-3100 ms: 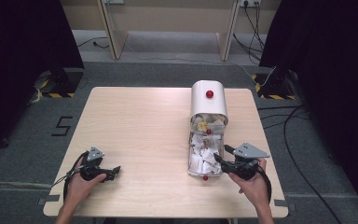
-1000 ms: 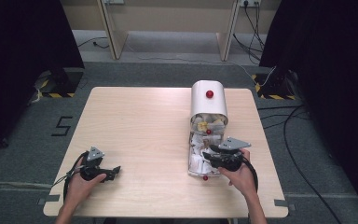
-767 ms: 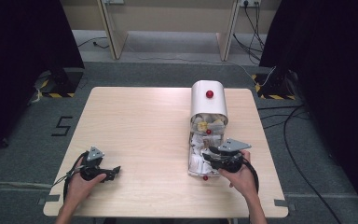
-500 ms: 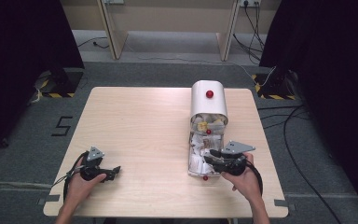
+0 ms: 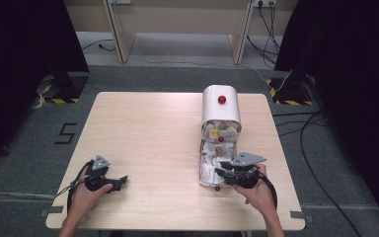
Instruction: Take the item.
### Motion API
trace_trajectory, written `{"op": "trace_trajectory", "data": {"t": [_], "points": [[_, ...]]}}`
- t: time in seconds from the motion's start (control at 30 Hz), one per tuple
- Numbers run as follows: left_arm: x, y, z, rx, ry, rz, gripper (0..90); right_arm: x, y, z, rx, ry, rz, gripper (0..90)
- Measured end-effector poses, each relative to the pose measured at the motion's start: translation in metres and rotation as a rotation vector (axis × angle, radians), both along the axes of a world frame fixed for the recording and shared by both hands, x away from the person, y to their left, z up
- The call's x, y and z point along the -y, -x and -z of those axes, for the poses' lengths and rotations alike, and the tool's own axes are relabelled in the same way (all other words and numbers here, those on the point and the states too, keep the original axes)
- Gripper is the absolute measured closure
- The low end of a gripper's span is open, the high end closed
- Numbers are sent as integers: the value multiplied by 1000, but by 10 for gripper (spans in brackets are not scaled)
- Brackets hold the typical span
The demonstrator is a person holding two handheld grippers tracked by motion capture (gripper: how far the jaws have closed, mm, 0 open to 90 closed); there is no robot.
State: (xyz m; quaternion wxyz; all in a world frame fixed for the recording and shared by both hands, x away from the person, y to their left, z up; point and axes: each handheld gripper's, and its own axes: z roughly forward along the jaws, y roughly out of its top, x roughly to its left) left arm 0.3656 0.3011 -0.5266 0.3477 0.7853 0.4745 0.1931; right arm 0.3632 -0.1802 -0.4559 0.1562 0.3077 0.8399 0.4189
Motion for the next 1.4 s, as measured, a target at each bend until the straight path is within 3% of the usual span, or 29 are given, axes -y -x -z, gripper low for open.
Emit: {"op": "trace_trajectory", "data": {"t": [0.27, 0.57, 0.93, 1.4], "points": [[0, 0, 0, 0, 0, 0, 9, 0, -1, 4, 8, 52, 4, 708], [0, 0, 0, 0, 0, 0, 9, 2, 0, 1, 50, 91, 8, 852], [0, 0, 0, 0, 0, 0, 9, 7, 3, -9, 111, 53, 33, 861], [0, 0, 0, 0, 0, 0, 8, 11, 4, -15, 140, 12, 61, 854]]}}
